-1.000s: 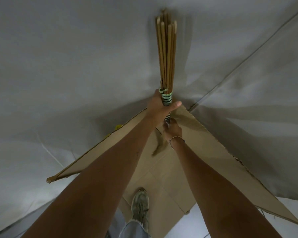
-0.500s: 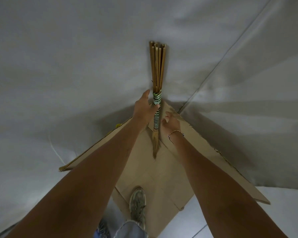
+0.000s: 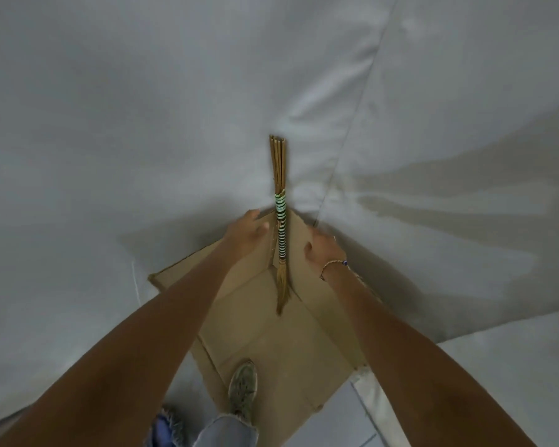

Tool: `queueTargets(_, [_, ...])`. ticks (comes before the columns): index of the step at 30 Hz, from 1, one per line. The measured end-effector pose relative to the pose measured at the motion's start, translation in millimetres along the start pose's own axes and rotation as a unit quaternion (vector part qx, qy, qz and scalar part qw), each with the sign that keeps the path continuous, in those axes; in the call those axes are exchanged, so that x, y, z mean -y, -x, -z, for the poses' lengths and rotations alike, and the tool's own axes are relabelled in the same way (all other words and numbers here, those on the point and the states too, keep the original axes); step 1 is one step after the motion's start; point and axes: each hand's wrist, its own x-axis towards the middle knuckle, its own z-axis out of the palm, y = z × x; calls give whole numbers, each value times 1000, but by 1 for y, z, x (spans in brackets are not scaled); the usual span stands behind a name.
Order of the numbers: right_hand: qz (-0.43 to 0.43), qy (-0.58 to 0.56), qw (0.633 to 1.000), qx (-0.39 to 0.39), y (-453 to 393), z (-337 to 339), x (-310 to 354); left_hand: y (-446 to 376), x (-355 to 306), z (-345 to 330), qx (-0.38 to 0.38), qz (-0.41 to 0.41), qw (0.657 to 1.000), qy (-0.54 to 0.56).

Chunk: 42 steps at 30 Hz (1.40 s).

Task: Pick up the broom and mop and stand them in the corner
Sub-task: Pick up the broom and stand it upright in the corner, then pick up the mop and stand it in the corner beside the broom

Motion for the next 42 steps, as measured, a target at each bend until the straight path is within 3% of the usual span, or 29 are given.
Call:
queueTargets(9, [102, 26, 994, 8, 225, 27, 31, 267, 14, 20, 2, 58, 994, -91])
queueTargets(14, [126, -27, 988, 80, 340, -6, 65, 420, 48, 28, 7, 115, 991, -62])
queueTargets(19, [176, -6, 971, 162, 415, -60, 99, 533, 98, 26, -52, 188, 981, -13])
queueTargets(25, [233, 66, 943, 228, 503, -144, 167, 673, 200, 29, -77, 291, 953, 25])
queueTargets(30, [268, 90, 921, 269, 611, -250, 269, 819, 316, 51, -102, 359, 925, 78])
queueTargets(35, [306, 139, 889, 310, 704, -319, 346, 929, 392, 79, -79, 370, 923, 74])
queueTargets(42, [329, 172, 870, 325, 786, -370, 445, 1024, 491, 123, -123, 408, 898, 107])
